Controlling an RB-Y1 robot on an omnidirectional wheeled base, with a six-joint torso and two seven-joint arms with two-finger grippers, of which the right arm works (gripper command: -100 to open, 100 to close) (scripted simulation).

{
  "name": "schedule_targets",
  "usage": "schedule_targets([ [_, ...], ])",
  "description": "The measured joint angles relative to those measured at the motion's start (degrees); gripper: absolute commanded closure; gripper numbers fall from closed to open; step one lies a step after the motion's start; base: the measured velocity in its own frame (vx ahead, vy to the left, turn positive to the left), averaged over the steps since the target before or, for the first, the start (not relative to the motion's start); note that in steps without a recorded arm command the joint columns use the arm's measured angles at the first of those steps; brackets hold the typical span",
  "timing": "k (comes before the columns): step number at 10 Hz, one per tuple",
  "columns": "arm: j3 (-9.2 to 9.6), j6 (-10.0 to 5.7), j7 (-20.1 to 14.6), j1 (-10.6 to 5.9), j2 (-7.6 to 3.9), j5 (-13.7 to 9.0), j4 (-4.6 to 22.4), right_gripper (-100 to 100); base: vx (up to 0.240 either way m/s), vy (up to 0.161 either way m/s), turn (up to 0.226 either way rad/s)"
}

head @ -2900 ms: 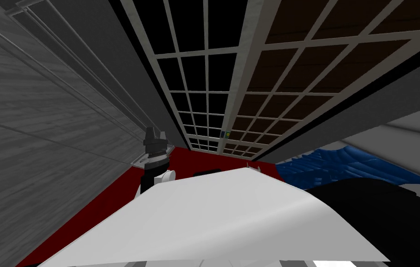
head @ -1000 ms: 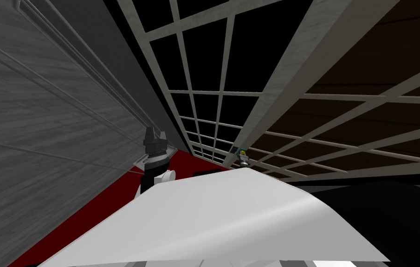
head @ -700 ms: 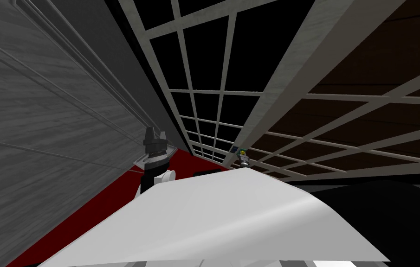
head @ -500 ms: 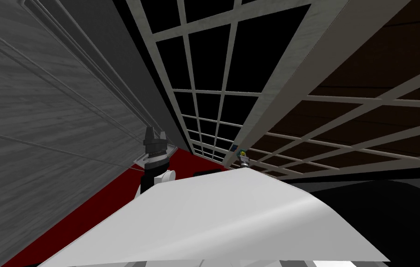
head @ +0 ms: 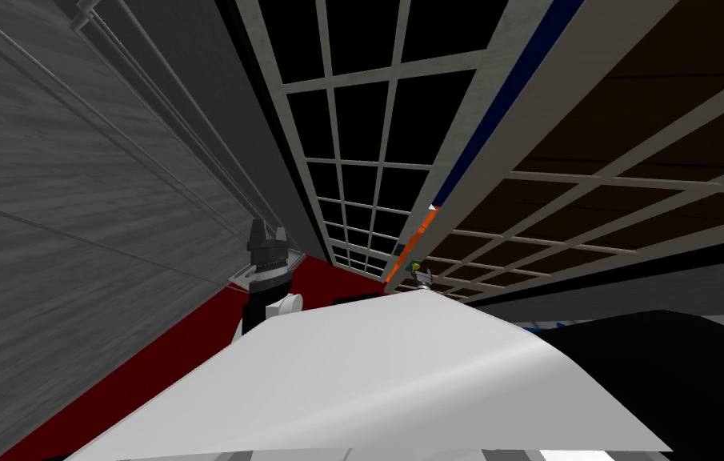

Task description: Pull the door open

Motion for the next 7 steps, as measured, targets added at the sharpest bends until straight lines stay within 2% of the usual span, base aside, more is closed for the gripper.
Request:
schedule_targets([
  [1,-0.08,0.63,0.4,1.37,0.0,-0.1,-1.8,100,-0.055,0.0,-0.033],
  [2,0.0,0.49,0.3,1.4,-0.02,0.0,-1.5,100,-0.044,0.016,-0.009],
  [3,-0.27,0.98,0.9,2.44,0.02,-0.2,-3.0,100,-0.024,-0.001,0.002],
  [5,-0.16,-0.01,0.4,1.71,0.21,0.0,-1.1,100,-0.058,0.019,-0.023],
  [7,-0.23,0.31,0.3,1.83,-0.12,0.0,-0.9,100,-0.027,0.008,0.005],
])
